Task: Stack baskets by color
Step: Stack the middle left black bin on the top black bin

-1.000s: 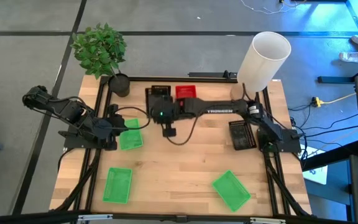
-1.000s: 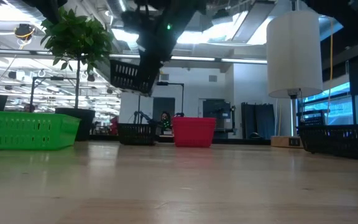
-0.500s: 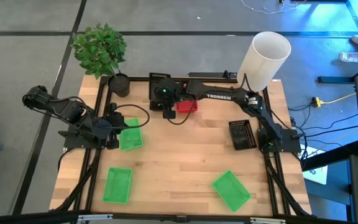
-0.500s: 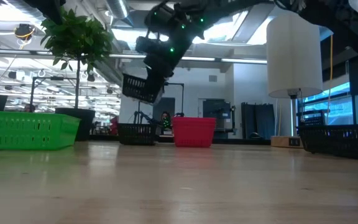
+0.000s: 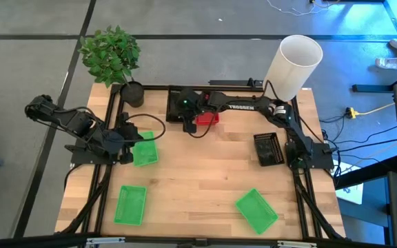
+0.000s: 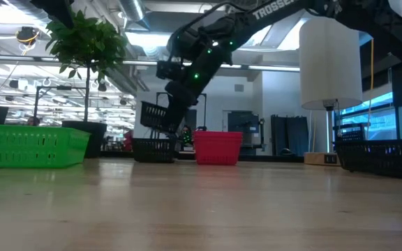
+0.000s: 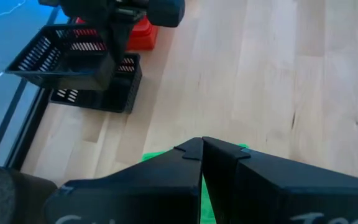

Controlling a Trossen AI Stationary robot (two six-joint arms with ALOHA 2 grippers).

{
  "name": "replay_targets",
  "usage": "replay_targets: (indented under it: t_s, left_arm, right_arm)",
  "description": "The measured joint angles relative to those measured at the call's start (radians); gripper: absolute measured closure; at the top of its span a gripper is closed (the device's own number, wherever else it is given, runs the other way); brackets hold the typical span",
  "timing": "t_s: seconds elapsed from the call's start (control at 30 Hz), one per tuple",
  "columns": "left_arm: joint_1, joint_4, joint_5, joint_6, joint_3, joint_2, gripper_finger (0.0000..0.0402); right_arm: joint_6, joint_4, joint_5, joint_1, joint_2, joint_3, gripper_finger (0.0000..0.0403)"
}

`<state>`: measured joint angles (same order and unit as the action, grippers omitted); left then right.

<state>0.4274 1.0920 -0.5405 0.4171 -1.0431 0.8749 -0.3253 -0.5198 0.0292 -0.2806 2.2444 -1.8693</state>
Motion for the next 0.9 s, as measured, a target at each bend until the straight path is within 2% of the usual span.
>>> replay_targets:
  t_s: [0.5, 0.73, 0.9]
  left_arm:
    - [0.0, 0.0, 0.0, 0.003, 0.0, 0.0, 0.0401]
    - [0.0, 0.0, 0.0, 0.003, 0.0, 0.0, 0.0401]
    - [0.0, 0.0, 0.003, 0.025, 0.0, 0.0, 0.0401]
  right_arm:
    - [-0.027, 0.044, 0.003, -0.003, -0.001, 0.03, 0.0403]
    - [-0.023, 0.063, 0.053, -0.002, -0.001, 0.03, 0.0403]
    - [-0.021, 0.068, 0.052, -0.003, -0.001, 0.03, 0.039]
